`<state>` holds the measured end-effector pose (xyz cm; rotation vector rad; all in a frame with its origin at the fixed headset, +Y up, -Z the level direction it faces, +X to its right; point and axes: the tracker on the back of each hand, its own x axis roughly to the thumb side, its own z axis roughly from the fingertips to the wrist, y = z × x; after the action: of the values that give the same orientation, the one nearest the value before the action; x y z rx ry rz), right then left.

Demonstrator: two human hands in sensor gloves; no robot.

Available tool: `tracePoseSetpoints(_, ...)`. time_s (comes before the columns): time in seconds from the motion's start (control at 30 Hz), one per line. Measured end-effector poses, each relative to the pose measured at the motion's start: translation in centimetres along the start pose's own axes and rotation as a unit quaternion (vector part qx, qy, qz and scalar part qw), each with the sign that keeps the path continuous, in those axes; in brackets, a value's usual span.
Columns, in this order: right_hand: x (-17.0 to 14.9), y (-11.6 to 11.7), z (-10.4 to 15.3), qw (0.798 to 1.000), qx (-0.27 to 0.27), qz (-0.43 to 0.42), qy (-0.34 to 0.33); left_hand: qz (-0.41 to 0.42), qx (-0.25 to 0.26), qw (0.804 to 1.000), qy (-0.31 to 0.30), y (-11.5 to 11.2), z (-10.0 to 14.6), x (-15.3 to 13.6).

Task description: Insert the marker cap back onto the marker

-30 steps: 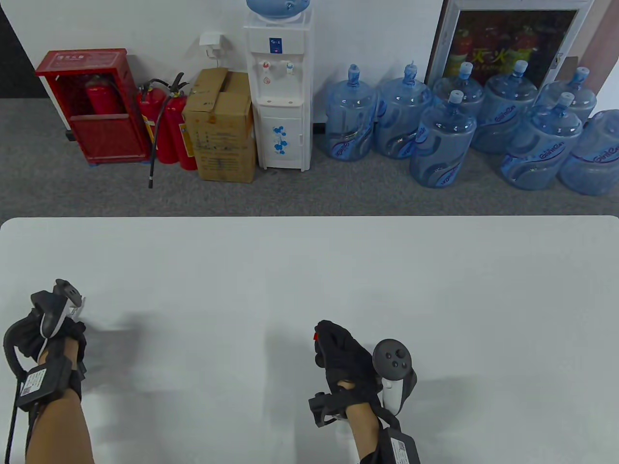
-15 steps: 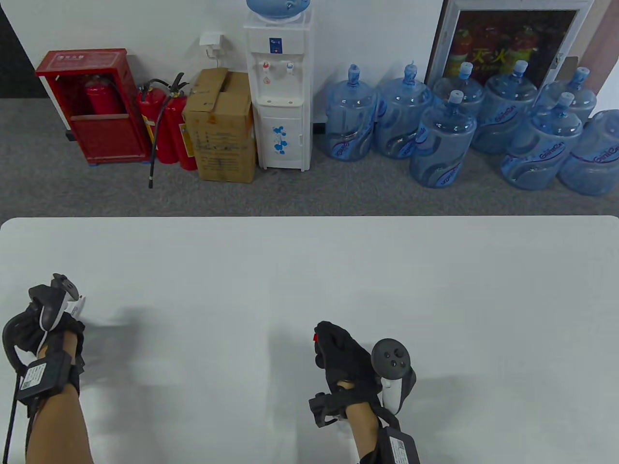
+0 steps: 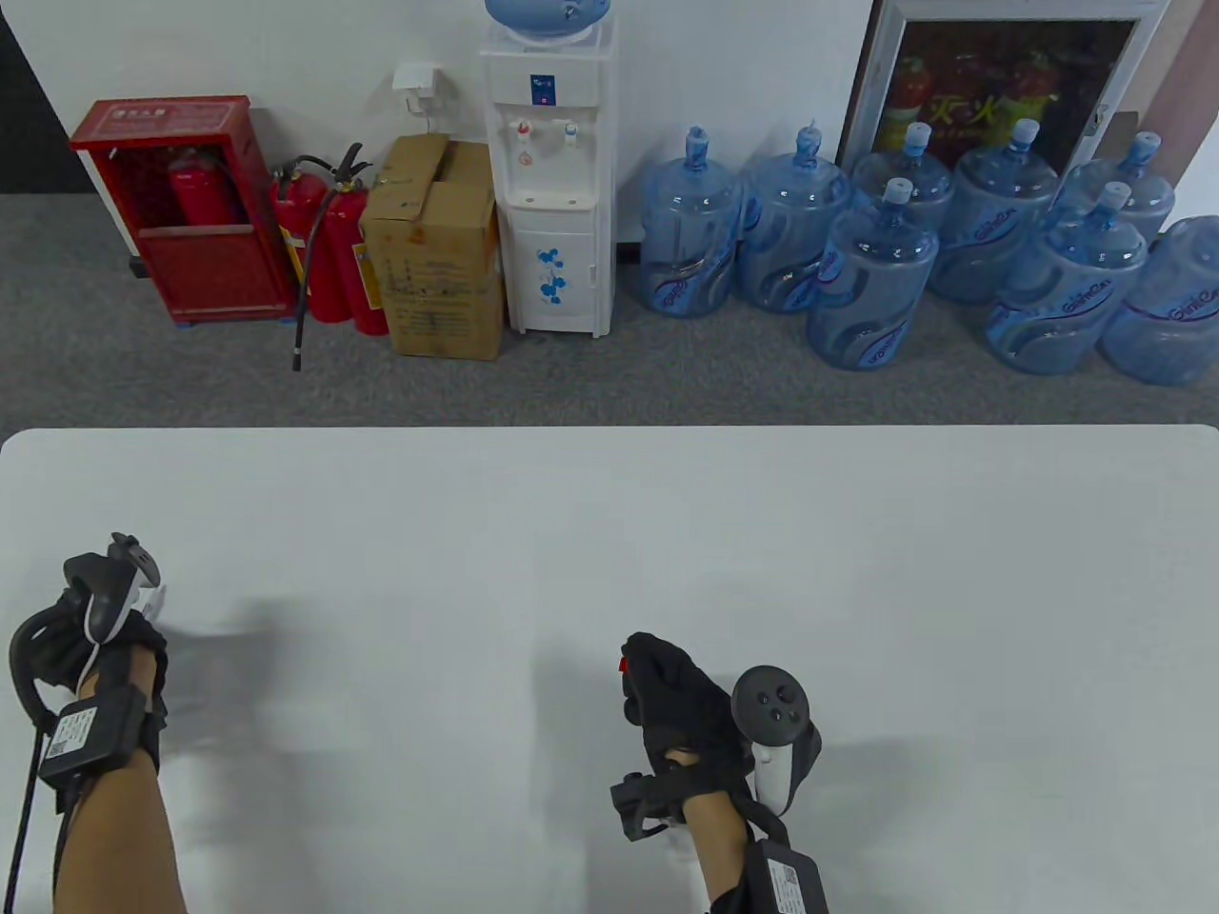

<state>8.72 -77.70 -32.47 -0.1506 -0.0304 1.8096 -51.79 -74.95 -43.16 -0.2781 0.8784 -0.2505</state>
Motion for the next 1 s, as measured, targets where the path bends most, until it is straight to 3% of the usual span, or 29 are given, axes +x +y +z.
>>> tracePoseSetpoints(0.2,0.0,-0.1,-0.1,1.000,-0.002,-0.001,-0.002,0.000,0.014,1.000,-0.013,0.0,0.1,0.1)
tracePoseSetpoints(0.33,0.0,-0.1,-0.1,1.000,-0.002,-0.003,-0.002,-0.007,0.047,0.997,-0.065,0.0,0.8,0.4)
tracePoseSetpoints(0.5,0.3,-0.2,0.0,1.000,-0.001,-0.019,-0.002,-0.058,0.109,0.986,-0.111,0.2,2.9,1.2)
tracePoseSetpoints(0.67,0.5,-0.4,0.2,1.000,-0.001,-0.031,-0.004,-0.040,0.166,0.976,-0.135,1.7,5.2,0.7)
tracePoseSetpoints(1.0,1.0,-0.3,0.4,0.999,0.014,-0.049,-0.009,0.032,0.185,0.969,-0.159,4.1,9.7,-0.6)
